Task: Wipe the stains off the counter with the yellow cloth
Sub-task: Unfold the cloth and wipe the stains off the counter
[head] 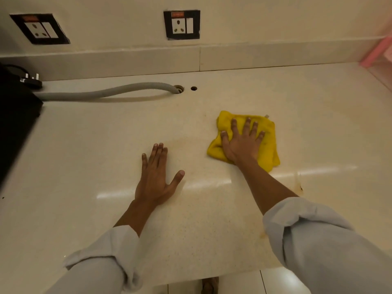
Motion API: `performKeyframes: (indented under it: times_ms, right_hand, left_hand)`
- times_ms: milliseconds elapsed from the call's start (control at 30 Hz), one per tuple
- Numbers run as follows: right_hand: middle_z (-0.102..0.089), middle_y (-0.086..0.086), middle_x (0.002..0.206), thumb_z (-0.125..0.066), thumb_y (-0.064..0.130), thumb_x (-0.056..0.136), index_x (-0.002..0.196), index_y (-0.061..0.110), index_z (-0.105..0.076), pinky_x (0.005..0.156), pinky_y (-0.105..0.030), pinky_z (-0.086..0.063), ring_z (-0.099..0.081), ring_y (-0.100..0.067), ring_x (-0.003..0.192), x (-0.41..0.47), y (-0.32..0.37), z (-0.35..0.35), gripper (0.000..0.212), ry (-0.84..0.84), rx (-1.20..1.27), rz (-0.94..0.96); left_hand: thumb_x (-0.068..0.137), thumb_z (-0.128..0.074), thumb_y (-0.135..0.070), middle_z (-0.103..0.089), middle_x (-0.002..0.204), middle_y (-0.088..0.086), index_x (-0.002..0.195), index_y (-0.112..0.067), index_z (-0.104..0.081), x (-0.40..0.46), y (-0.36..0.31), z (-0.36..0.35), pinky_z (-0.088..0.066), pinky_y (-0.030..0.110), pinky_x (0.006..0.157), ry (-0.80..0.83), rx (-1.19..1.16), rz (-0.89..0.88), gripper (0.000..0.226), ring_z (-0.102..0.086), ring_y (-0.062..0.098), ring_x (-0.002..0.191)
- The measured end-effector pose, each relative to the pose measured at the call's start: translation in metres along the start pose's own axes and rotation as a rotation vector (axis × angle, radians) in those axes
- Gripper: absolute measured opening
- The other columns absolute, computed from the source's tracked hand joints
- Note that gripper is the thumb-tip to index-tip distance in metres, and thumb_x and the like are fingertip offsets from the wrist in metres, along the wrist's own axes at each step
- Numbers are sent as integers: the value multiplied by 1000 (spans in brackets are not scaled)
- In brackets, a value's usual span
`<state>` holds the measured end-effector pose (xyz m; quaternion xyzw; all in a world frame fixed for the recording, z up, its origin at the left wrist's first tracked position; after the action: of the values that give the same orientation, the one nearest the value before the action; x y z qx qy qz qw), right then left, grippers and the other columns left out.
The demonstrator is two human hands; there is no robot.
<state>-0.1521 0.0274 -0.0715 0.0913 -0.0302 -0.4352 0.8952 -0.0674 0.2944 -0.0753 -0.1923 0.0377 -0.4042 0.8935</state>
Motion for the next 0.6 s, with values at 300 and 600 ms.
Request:
performKeyframes:
  times_ms: [300,600]
  right_hand:
    - [-11,-15,165,-19,67,90,154,34,-20,118,-63,4,-1,-38,152,-99,57,-19,72,-31,20,174]
    - [-15,-12,165,-20,63,93,153,35,-24,119,-61,5,-4,-34,152,-199,18,-13,67,-81,35,140]
  left_hand:
    - [81,-11,-76,1,163,7,152,-10,-2,-3,-3,6,7,51,120,20,-20,-40,97,11,16,149]
    - [81,-12,-75,-2,163,10,152,-7,-4,-4,-5,8,5,51,121,62,56,-82,99,8,18,150]
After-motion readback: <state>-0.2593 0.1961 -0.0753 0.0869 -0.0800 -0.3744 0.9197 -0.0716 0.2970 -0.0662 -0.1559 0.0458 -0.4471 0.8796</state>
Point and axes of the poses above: each hand's wrist, its own x-axis towards the middle knuckle, its own z-axis out of the back of the hand, y = z × x, the point moved 3 cm from there along x, towards the middle knuckle
